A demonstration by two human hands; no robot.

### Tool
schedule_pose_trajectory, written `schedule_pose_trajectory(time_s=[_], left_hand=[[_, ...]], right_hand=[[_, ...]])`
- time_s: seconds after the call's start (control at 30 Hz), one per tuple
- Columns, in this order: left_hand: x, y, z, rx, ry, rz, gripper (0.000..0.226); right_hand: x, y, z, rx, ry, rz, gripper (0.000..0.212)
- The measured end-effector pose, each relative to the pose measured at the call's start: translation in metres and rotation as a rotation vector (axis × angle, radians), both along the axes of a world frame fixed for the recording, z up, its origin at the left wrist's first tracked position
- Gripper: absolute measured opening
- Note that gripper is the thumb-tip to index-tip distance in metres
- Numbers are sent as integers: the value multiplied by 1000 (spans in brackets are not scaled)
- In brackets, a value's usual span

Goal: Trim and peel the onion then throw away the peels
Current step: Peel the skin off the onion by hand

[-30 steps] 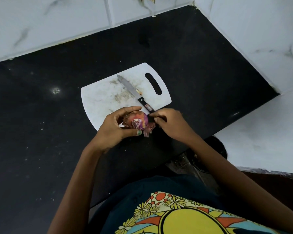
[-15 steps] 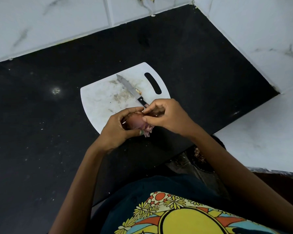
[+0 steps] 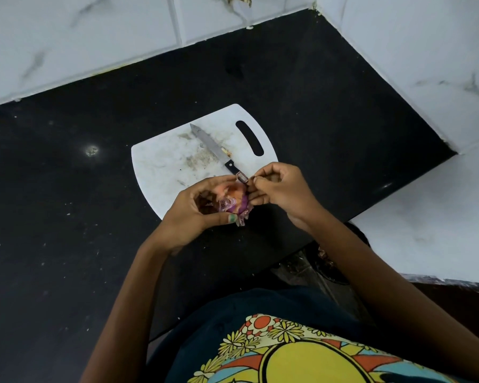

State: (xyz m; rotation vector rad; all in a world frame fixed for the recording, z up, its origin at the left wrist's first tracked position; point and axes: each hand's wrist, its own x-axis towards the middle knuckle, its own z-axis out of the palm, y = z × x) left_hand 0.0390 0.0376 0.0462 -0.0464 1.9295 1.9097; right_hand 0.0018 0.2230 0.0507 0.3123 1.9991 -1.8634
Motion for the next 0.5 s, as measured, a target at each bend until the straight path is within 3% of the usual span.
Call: schedule_pose_trajectory(time_s=[0.1,0.23,0.33,0.5], left_hand=[[0,-2,-1,6,-19,11,64],[-1,-3,-2,-57,-6,-13,61],[-1,-3,-3,-98,8,-2,60],[-4,-2,-1,-98,20,4,59]], right_hand=[[1,2,-4,58,-17,-8,6],[0,3,-6,281,59,175,22],[0,0,2,178,94,308,14],[1,-6,3,181,198,315,32]])
